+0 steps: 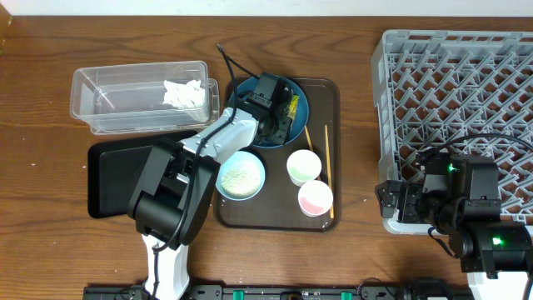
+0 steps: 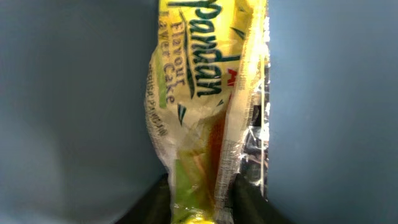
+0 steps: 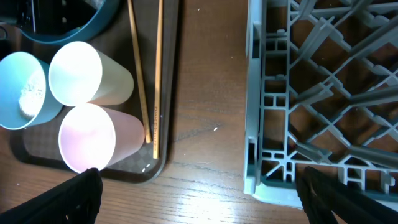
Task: Sort waste into correct bins and load items into the dishwasher rack
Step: 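Grasp the wrapper and drop it into the clear container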
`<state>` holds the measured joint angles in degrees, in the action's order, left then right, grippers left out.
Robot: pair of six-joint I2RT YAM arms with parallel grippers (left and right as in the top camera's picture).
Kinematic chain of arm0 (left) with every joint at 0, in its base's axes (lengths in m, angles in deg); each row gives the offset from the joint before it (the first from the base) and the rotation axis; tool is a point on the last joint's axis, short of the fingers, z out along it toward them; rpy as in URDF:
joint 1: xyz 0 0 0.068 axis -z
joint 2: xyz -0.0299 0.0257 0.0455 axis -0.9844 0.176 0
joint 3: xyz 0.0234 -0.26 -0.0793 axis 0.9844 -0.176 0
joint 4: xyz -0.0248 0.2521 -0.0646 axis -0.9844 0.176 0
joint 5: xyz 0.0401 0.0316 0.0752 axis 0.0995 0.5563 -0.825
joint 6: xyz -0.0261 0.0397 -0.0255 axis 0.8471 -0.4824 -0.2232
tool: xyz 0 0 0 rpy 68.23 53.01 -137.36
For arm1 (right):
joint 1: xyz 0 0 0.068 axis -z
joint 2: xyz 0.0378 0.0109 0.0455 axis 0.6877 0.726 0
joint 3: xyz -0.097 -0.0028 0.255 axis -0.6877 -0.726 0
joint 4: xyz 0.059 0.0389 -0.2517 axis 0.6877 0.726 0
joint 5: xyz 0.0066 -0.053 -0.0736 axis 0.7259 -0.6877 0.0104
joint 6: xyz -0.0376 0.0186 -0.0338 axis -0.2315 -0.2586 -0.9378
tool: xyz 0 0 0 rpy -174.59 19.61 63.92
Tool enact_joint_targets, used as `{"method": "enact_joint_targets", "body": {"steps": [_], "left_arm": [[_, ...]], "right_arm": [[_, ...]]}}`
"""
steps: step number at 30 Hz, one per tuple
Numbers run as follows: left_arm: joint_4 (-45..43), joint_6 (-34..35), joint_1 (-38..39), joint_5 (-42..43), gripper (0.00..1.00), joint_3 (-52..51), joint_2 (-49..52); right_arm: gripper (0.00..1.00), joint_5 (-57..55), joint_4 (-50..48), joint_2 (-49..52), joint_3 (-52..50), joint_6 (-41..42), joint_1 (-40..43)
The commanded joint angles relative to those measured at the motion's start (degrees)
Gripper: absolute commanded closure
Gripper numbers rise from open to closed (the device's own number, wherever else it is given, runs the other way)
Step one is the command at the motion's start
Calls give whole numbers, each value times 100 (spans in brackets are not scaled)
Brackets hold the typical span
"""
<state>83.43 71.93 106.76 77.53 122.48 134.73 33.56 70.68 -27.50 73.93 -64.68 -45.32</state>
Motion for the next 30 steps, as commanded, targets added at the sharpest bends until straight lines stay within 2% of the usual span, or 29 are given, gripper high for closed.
{"method": "enact_joint_targets", "body": {"steps": [1,5,14,18,22,30], "left_arm": [[26,17,-33,11,81,-42,94],[28,17,-133,11,94,-42,-155],[247,15,-824,-2,94,-42,-1292],[337,15,-1300,-341,94,-42,-1716],[348,15,-1816,-640,94,-42,-1869],[348,-9,-2549,-691,92,-44,-1764]], "right_arm": [[1,28,31,-20,98,37,-31],[1,26,76,-20,98,37,-31],[1,26,109,-20,98,37,-31],[1,26,114,-20,98,37,-31],[1,26,111,-20,98,37,-31],[1,26,111,-20,98,39,-31]]}}
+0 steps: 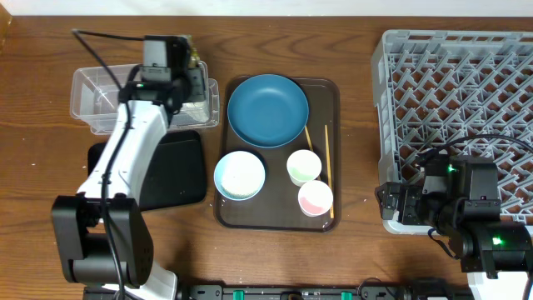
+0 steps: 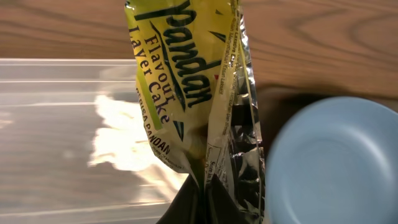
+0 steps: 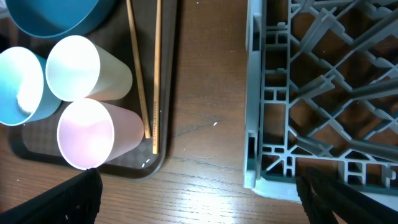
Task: Sort waste into correct bins and load items into the dishwasher rack
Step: 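Grasp the wrapper and drop it into the clear container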
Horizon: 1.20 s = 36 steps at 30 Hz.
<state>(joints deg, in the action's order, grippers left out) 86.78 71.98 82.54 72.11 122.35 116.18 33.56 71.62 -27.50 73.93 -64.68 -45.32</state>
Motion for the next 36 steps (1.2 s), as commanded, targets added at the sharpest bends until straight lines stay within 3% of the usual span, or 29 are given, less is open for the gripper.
{"method": "enact_joint_targets", "body": {"steps": [1,4,5,6,9,12,18,21,25,30,33,36], "left_arm": [[17,-13,-190,-190,88,-31,101],[15,-13,-323,-201,83,-31,103],[15,-13,-363,-201,69,-31,103],[17,-13,-396,-201,64,-31,103],[55,-11,-442,-201,63,-31,94],[90,-13,-444,-201,43,-28,68],[289,-7,-417,-197,40,-28,-330],[595,-4,-345,-195,34,-28,-702],[1263,-2,-155,-177,17,-28,-1156],[1589,-9,48,-184,14,-31,-1290],[1167,-11,13,-254,14,-31,-1222],[625,-11,-37,-267,22,-31,-1106]], "right_arm": [[1,28,17,-20,98,39,-31],[1,28,17,-20,98,39,-31],[1,28,20,-20,98,39,-31],[1,26,17,-20,98,39,-31],[1,26,17,-20,98,39,-31],[1,26,20,-20,98,37,-31],[1,26,20,-20,98,39,-31],[1,26,20,-20,98,39,-31],[1,26,17,-20,98,39,-31],[1,28,20,-20,98,39,-31],[1,31,24,-20,98,42,-31],[1,35,66,-20,98,39,-31]]}}
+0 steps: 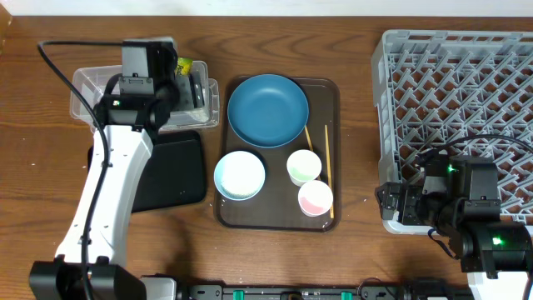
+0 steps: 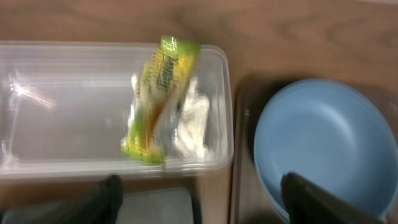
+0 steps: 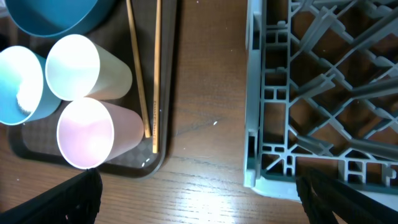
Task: Sort waste into correct bins and load items into the dishwasher rack
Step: 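Grasp the wrapper and drop it into the clear container, then reach the left gripper to the pink cup and grasp it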
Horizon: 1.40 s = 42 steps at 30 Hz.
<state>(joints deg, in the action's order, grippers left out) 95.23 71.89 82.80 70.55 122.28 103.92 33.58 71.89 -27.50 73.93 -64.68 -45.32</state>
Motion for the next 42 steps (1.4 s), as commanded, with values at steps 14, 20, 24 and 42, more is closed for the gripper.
{"method": "enact_joint_targets", "body": {"steps": [14,20,24,42], "left_arm": [[-1416,0,-173,-197,44,-24,1655],[-1316,2,-321,-192,44,-24,2072],[-1423,0,-341,-195,44,-22,1939],[898,179,481,2138,40,-13,310]], "right_arm": [[1,31,170,-20,98,39,-31],[1,28,184,-20,98,39,-31],[1,26,181,-20,98,37,-31],[1,28,173,-20,98,39,-31]]}}
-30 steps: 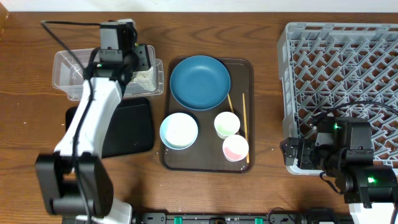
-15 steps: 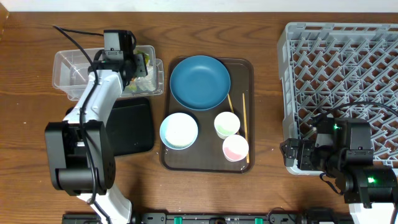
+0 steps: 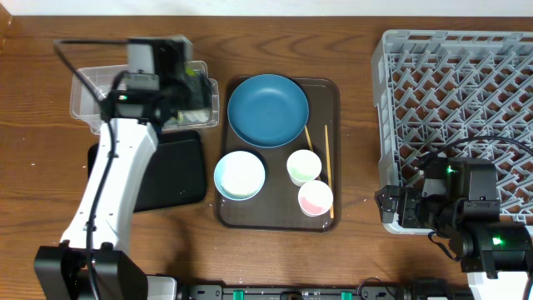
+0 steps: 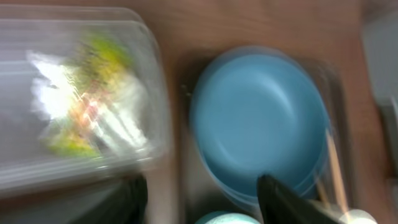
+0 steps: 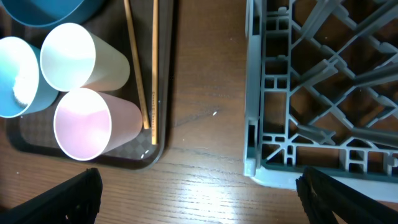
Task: Sort waste into correct bins and load items into the dishwasher rack
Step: 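Reach the left gripper to the pink cup and grasp it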
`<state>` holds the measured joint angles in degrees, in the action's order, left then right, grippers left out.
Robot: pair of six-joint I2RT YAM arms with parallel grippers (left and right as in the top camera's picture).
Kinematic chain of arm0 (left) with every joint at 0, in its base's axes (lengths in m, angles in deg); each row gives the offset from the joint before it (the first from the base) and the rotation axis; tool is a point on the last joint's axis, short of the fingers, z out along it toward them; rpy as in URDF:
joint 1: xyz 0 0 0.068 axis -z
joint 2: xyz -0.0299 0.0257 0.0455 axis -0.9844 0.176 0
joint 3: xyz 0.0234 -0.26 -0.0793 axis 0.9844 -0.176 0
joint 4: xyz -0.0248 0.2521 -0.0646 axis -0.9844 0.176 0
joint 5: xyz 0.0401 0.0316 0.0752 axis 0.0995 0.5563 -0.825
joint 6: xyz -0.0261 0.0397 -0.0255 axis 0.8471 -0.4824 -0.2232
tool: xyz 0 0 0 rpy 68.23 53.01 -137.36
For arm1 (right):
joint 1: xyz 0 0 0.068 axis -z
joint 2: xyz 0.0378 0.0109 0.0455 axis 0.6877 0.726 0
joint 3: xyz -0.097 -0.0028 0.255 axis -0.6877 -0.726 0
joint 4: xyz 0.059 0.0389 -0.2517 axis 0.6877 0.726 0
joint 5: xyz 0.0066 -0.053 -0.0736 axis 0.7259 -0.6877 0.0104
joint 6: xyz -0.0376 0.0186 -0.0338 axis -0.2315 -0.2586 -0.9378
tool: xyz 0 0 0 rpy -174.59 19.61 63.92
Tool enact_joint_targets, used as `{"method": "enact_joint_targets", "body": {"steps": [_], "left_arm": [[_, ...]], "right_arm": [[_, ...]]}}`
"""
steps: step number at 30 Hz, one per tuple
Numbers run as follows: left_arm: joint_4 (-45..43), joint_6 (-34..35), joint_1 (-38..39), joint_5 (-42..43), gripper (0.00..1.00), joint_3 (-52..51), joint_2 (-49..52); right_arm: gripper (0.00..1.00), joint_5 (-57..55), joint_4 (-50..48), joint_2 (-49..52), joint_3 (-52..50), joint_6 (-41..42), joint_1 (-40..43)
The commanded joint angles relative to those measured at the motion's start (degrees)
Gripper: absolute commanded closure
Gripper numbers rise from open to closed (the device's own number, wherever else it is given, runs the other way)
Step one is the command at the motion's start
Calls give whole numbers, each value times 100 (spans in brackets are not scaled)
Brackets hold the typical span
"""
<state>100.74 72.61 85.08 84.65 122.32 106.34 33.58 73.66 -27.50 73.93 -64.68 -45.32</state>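
My left gripper (image 4: pixel 202 200) is open and empty over the gap between the clear bin (image 3: pixel 92 93) and the brown tray (image 3: pixel 331 90). The view is blurred. A yellow-green cake wrapper (image 4: pixel 81 106) lies in the clear bin beside white crumpled paper. The blue plate (image 3: pixel 267 110) sits bare at the tray's back. On the tray also stand a light blue bowl (image 3: pixel 241 175), a cream cup (image 3: pixel 303 167), a pink cup (image 3: pixel 316 197) and chopsticks (image 3: pixel 326 162). My right gripper (image 5: pixel 199 199) is open over bare wood between the tray and the grey dishwasher rack (image 3: pixel 458 100).
A black bin (image 3: pixel 166 171) lies in front of the clear bin, left of the tray. The rack fills the right side of the table. Bare wood runs between the tray and the rack.
My left gripper has shifted right, from over the clear bin to its right end near the blue plate. The wrapper stays in the bin. The right arm has barely moved.
My left gripper was shut on the cake wrapper on the blue plate. Then it held the wrapper over the clear bin. Then it was open and the wrapper lay in the bin. Now it is by the tray, empty.
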Motion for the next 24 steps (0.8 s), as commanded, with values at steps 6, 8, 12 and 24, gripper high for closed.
{"method": "enact_joint_targets", "body": {"steps": [6,8,12,24], "left_arm": [[1504,105,1196,695,35,-28,144],[1611,105,1495,695,35,-57,149],[1620,247,2055,693,35,-157,149],[1458,1563,3198,479,34,-713,151]], "right_arm": [[1,28,-13,-20,98,39,-31],[1,26,-13,-20,98,39,-31],[1,28,0,-20,98,39,-31],[1,28,13,-20,98,39,-31]]}}
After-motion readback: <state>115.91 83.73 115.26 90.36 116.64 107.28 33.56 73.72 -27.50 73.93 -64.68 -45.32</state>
